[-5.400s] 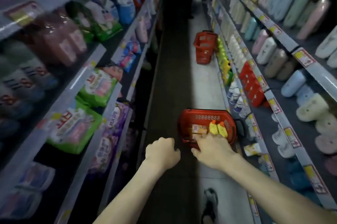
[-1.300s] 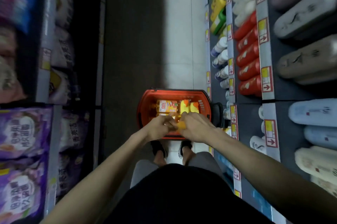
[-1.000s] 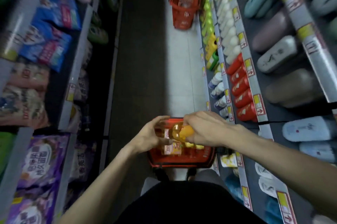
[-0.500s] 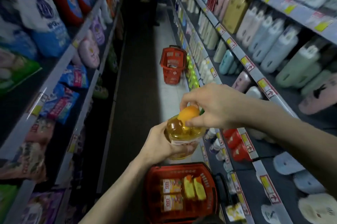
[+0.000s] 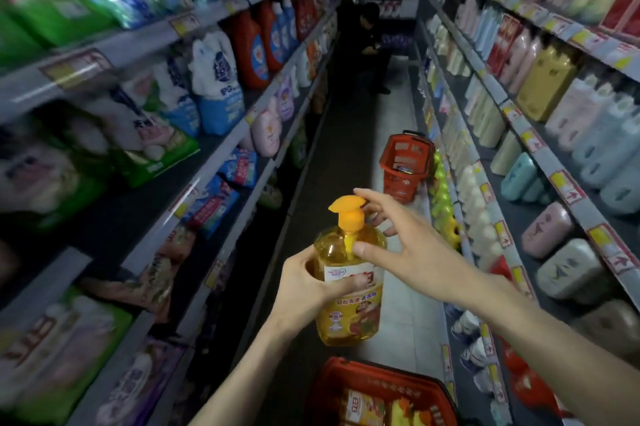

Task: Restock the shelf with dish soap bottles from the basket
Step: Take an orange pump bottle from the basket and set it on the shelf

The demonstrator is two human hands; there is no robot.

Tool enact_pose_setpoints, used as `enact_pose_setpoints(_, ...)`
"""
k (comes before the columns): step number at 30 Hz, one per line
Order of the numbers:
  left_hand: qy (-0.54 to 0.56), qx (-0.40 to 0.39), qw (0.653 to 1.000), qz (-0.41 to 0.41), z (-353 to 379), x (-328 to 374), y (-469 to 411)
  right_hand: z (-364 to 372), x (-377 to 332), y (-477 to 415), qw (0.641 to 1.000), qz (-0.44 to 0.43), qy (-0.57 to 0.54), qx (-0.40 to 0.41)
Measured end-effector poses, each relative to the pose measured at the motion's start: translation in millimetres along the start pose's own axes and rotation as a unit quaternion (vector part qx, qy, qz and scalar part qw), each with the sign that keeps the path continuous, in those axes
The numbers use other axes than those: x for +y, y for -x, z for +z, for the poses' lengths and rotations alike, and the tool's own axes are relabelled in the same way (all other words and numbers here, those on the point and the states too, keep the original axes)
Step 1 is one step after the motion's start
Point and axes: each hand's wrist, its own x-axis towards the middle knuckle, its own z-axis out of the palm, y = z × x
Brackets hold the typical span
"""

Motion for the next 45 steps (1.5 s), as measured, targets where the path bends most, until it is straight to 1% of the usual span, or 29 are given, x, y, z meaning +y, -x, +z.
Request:
enact_pose_setpoints(2,0.011,0.048,0.999,-0.006,-8,5,7,12,2,-8,0.998,-0.004,-0.057,-0.001)
enact_pose_setpoints(5,0.024,0.111,0.994,-0.008,-19,15,19,29,6,-15,0.986,0.003,-0.162,-0.047)
enact_pose_setpoints(8,0.019,0.163,0.986,-0.001,-26,28,34,47,12,-20,0.946,0.019,-0.299,-0.124)
enact_pose_setpoints(10,0.02,0.199,0.98,0.001,-28,35,47,58,15,-22,0.922,0.025,-0.336,-0.191)
enact_pose_setpoints(12,0.012,0.241,0.971,-0.002,-29,39,65,71,14,-22,0.908,0.014,-0.337,-0.249)
enact_pose_setpoints(13,0.005,0.261,0.965,-0.002,-29,40,75,78,11,-20,0.903,0.007,-0.338,-0.266)
enact_pose_setpoints(16,-0.021,0.311,0.95,-0.012,-25,45,110,99,-3,-14,0.89,-0.016,-0.348,-0.293)
enact_pose_setpoints(22,-0.06,0.42,0.905,-0.032,-18,68,198,151,-55,20,0.87,-0.05,-0.348,-0.347)
enact_pose_setpoints(25,-0.058,0.453,0.889,-0.034,-16,82,250,171,-97,40,0.848,-0.065,-0.372,-0.372)
enact_pose_setpoints(27,-0.058,0.485,0.872,-0.034,-11,89,286,180,-126,52,0.828,-0.077,-0.388,-0.398)
enact_pose_setpoints(33,-0.102,0.592,0.799,-0.024,6,117,398,211,-219,97,0.779,-0.166,-0.38,-0.471)
enact_pose_setpoints(35,-0.113,0.619,0.777,-0.007,10,128,436,222,-252,121,0.767,-0.198,-0.369,-0.486)
enact_pose_setpoints(38,-0.123,0.647,0.752,0.014,14,144,495,242,-301,164,0.757,-0.246,-0.358,-0.487)
enact_pose_setpoints(45,-0.154,0.707,0.69,0.032,25,176,644,296,-409,277,0.708,-0.294,-0.351,-0.537)
